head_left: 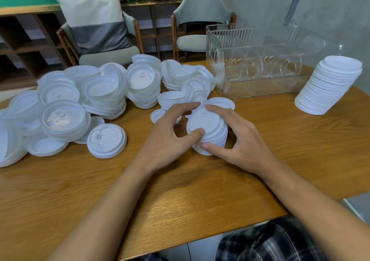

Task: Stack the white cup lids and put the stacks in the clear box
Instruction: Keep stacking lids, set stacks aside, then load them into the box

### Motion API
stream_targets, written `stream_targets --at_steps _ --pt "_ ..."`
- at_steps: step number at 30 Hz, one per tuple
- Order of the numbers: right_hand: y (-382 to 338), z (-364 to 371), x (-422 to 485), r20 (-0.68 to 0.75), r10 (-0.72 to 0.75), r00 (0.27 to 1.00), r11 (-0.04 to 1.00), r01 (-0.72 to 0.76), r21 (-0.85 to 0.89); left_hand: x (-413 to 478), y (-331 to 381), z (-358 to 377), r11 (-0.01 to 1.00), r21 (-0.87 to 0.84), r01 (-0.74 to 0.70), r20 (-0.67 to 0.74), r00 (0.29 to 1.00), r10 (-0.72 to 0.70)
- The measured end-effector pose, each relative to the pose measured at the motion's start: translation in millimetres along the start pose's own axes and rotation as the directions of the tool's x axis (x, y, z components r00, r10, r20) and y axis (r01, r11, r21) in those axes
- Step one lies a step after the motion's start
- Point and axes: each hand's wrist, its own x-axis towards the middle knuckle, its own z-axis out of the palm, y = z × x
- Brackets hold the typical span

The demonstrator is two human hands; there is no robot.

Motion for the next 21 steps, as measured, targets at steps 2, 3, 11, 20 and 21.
stream_targets --at_steps 2,3,11,20,21 --pt "-0.4 -0.6 -0.2 0.006 0.006 1.000 1.000 -0.006 0.008 -0.1 0.8 -3.0 0.998 -0.061 -0.008 0.053 0.999 0.011" --pt "-0.6 -0.7 -0.4 0.006 0.011 1.000 1.000 -0.012 0.014 0.4 1.4 -3.2 0.997 -0.073 -0.010 0.050 0.999 0.014" --pt "0.1 -1.1 -0.7 0.006 0.048 0.999 0.998 -0.048 0.046 -0.6 2.3 9.7 0.993 0.100 -0.069 -0.170 0.982 0.085" --pt "5.2 1.4 -0.5 -0.010 -0.006 1.000 0.999 0.007 0.037 -2.0 2.4 16.6 0.977 0.189 -0.094 -0.200 0.971 0.132" --pt "5.4 1.1 -0.7 -0.014 -0.007 1.000 0.999 0.007 0.041 -2.1 1.8 17.2 0.978 0.188 -0.094 -0.198 0.971 0.132"
